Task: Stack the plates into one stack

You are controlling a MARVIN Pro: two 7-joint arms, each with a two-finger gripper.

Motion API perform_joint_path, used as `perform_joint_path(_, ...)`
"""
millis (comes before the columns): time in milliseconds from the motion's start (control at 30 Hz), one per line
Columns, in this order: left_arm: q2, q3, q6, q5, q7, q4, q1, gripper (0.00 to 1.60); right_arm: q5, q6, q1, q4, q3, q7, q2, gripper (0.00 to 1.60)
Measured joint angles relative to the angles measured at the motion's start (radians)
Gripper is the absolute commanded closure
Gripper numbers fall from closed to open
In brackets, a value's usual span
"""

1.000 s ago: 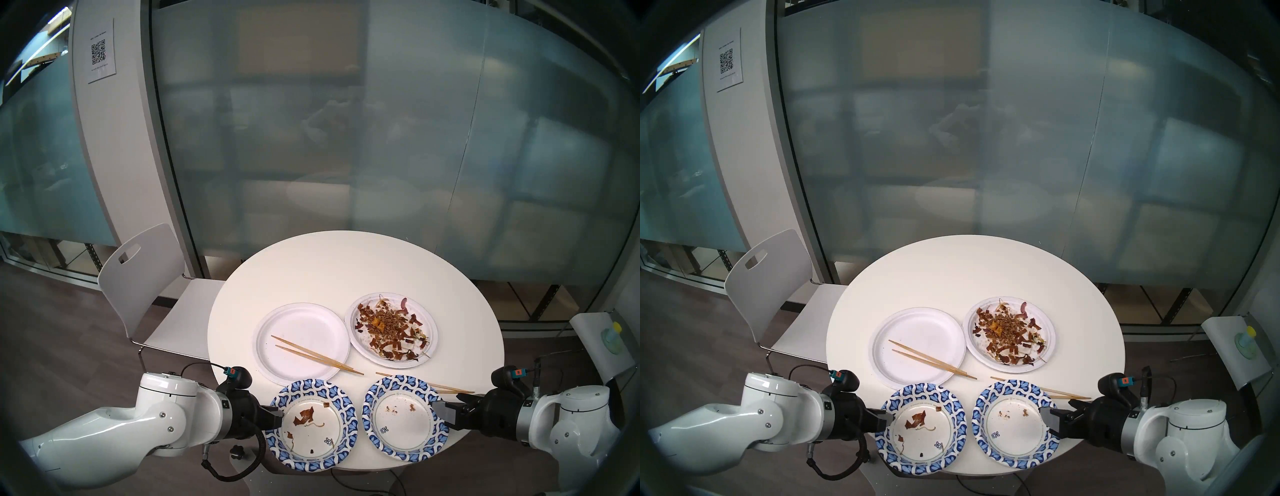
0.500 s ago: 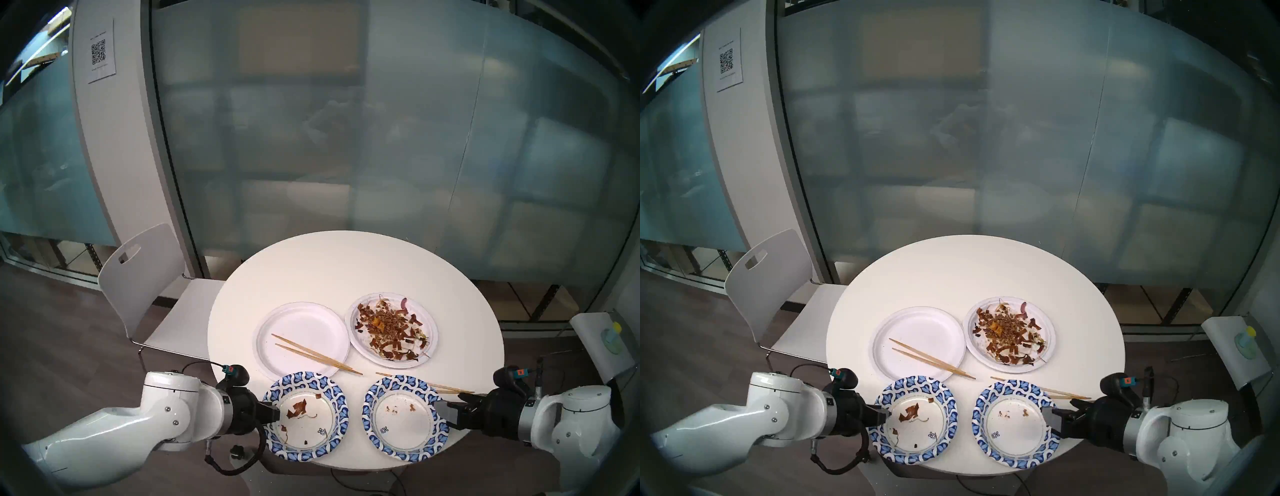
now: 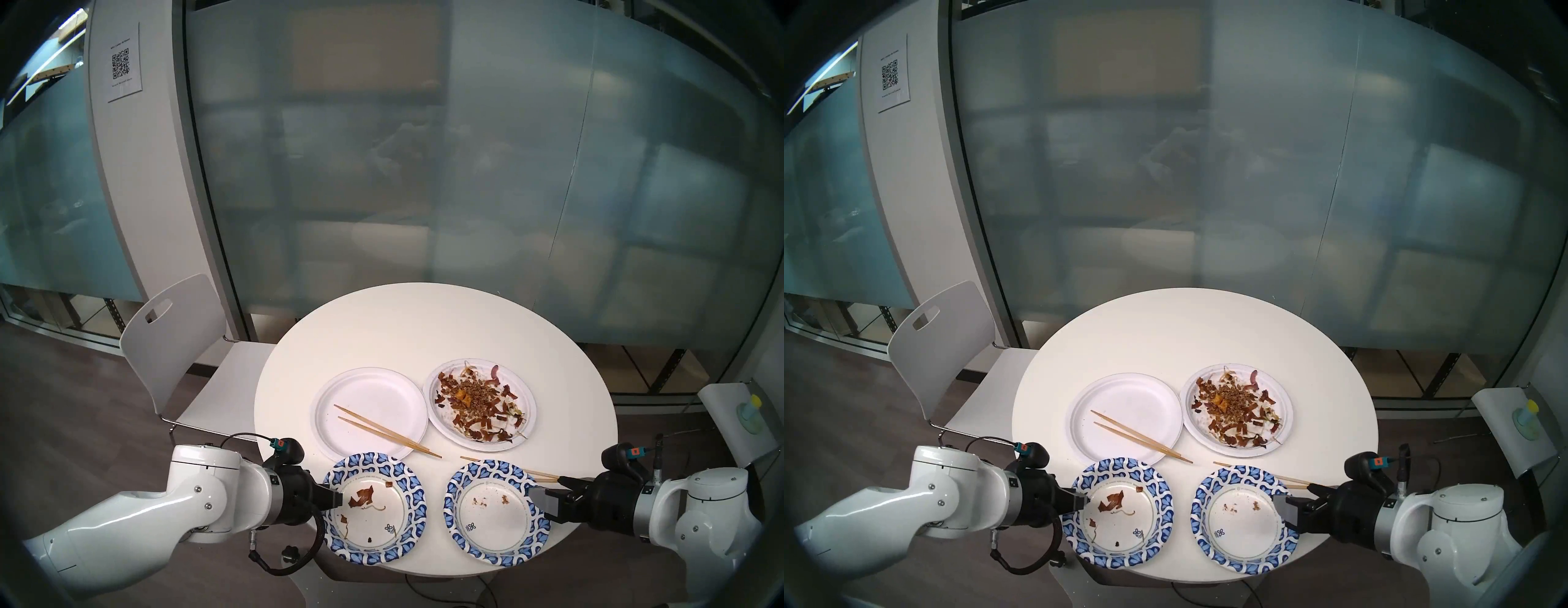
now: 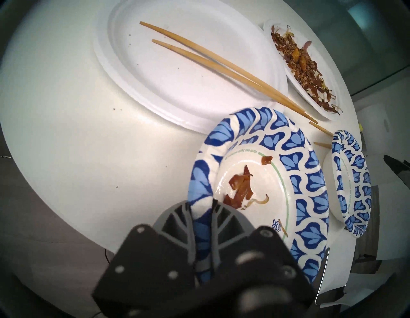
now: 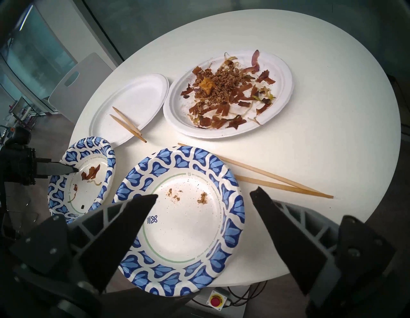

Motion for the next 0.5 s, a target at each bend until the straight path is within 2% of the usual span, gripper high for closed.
perform_joint_path(167,0.010,-0.016,0.013,-0.035,0.000,-0.004,0.007,1.60,0.000,0.000,0.004,0.003,-0.004,0.001,0.002,0.00)
perform_joint_path(500,0.011,-0.071,0.036,-0.170,0.031,0.029,-0.010,1.60,0.003,0.001,0.010,0.010,0.005,0.008,0.008,0.00)
